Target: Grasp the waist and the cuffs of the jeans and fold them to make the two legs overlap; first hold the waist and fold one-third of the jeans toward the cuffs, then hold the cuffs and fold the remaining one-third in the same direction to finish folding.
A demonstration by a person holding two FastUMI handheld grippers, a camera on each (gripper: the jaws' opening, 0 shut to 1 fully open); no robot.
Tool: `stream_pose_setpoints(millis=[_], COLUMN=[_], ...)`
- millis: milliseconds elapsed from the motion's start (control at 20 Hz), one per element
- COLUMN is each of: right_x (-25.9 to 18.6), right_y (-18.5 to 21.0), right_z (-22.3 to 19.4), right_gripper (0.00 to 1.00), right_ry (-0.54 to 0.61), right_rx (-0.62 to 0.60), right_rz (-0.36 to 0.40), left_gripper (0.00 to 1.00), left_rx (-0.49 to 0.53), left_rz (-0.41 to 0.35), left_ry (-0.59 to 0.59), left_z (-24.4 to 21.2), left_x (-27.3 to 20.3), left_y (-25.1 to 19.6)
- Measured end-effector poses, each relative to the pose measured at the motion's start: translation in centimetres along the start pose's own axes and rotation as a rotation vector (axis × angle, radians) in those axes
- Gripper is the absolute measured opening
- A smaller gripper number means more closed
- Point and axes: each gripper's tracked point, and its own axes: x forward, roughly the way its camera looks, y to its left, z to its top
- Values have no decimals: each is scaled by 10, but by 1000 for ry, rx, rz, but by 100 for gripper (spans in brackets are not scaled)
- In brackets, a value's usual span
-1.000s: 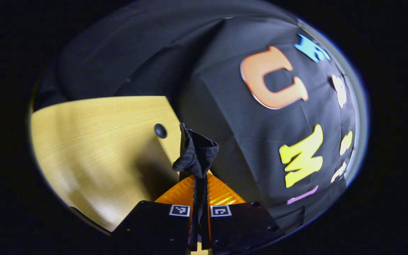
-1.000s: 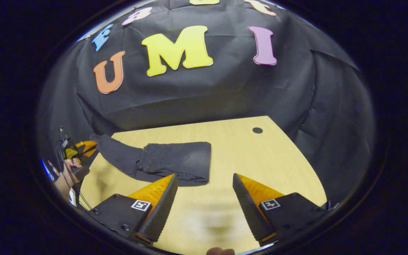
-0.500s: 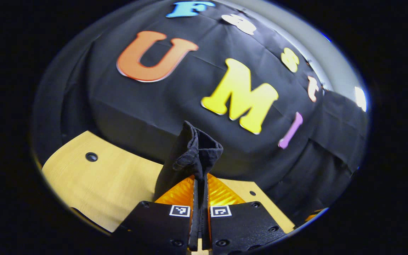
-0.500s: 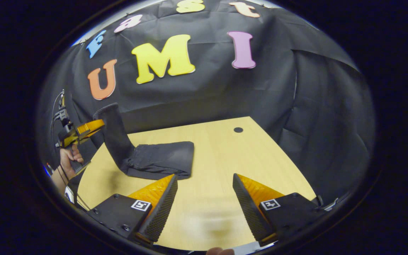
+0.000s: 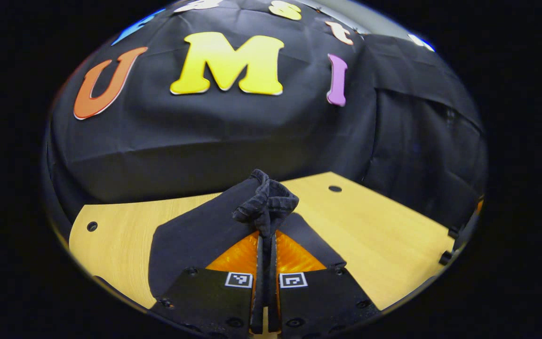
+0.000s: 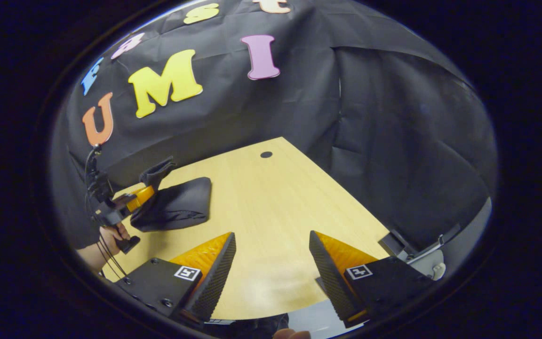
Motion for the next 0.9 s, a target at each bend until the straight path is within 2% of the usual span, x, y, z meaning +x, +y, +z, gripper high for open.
stream_pose_setpoints(millis=[100,200,250,350,400,450,550,650,700,750,900], right_x=[1,3,4,8,11,13,17,21,23,22,26], right_y=[-6,-6,-5,2,7,11,20,32,39,51,84], right_z=[-3,-6,-6,-5,-4,-1,6,14,17,24,50], right_gripper=[96,96,93,93,96,96,96,96,96,96,96], right_ry=[8,15,18,22,20,17,11,-4,-11,-21,-78], right_rx=[2,-6,-12,-26,-35,-43,-44,-55,-65,-74,-124], right_rz=[-8,-6,-1,17,26,35,58,75,88,113,165], left_gripper=[7,7,8,10,14,21,53,86,96,100,97], left_rx=[35,21,8,-16,-28,-34,-53,-72,-92,-124,-202], left_rz=[11,-1,-3,-15,-23,-27,-46,-28,-18,-16,26], left_ry=[36,103,133,134,136,137,131,112,98,84,29], left_z=[-20,-47,-56,-56,-57,-54,-47,-36,-29,-20,12], left_x=[8,15,20,22,21,18,14,6,1,-6,-33], left_y=[-8,-15,-19,-23,-26,-29,-36,-33,-31,-29,-10])
